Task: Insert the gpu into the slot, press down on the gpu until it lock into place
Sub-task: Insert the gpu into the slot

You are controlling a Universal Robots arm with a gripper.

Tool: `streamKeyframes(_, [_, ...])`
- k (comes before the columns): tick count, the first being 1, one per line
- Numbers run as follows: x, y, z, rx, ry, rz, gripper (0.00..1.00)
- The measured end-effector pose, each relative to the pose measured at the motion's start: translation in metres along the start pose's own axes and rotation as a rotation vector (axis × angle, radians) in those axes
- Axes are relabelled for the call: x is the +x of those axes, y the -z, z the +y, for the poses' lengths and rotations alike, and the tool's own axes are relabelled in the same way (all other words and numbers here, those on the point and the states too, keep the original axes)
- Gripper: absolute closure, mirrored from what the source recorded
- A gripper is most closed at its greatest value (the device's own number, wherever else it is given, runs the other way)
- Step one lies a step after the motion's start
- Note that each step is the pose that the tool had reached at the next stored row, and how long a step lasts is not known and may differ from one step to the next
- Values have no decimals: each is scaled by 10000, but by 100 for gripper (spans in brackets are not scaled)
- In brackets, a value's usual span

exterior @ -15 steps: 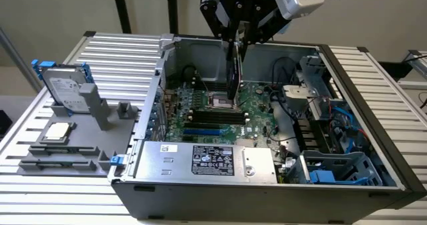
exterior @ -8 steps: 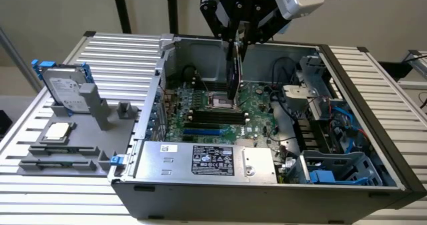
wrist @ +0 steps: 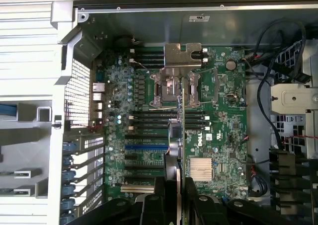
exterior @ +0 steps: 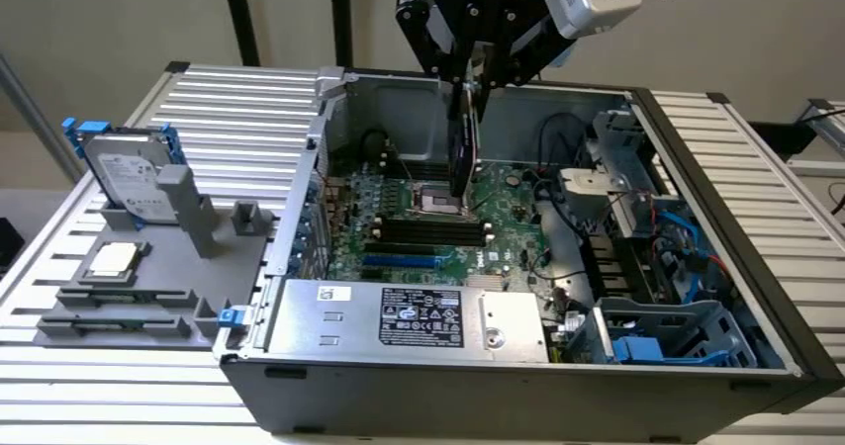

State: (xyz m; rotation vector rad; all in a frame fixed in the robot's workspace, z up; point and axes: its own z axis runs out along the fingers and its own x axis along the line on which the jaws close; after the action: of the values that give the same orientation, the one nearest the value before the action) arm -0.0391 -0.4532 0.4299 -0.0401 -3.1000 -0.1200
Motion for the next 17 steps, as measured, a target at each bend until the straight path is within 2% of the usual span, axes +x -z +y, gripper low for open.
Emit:
streamKeyframes(6, [-1, 0, 0, 7, 153, 12, 74])
streamKeyframes(17, [-2, -5, 0, 85, 2133, 164, 74])
